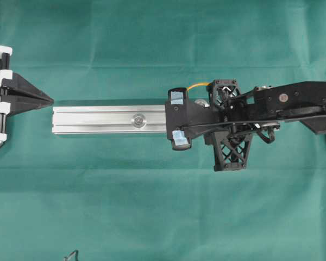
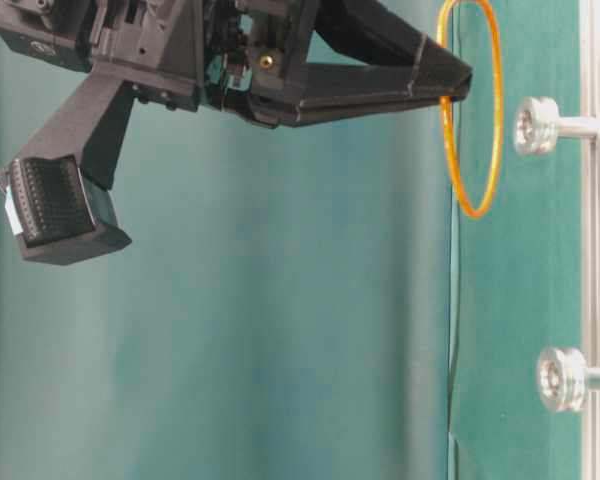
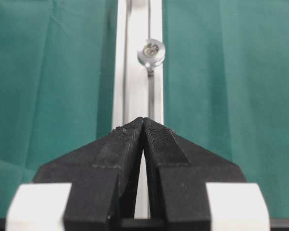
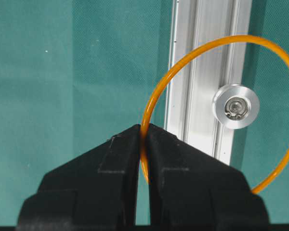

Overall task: Hook the rubber onto the shaft.
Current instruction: 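Rotate the right gripper and bring the band over the right silver knob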

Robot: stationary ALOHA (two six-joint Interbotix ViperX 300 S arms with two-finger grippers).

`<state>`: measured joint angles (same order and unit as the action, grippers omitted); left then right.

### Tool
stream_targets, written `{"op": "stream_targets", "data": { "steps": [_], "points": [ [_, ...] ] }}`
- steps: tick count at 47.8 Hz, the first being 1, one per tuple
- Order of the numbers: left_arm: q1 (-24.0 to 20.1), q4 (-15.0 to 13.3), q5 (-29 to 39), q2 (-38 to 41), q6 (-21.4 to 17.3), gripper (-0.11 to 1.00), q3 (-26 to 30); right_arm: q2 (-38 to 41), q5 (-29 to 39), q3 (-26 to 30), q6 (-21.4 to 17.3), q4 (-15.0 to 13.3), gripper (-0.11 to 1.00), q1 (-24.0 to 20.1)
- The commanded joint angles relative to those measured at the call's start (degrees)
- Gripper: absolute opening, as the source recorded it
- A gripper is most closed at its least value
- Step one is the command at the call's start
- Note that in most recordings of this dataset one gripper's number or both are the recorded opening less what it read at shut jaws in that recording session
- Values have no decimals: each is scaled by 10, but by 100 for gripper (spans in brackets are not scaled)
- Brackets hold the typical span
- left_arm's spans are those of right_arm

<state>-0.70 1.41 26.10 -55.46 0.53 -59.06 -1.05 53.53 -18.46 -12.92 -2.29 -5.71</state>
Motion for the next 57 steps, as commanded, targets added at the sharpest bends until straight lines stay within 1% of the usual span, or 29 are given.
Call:
{"op": "stream_targets", "data": {
  "steps": [1,19,57],
  "points": [
    [1,1,-3,4,1,0,16,-6,-4,6,-1,2,7,-2],
    [1,1,-3,4,1,0,16,-4,-19,8,-2,4,7,-15],
    [1,1,-3,4,1,0,16,1,-28,13,-7,13,7,-54]
  ]
}}
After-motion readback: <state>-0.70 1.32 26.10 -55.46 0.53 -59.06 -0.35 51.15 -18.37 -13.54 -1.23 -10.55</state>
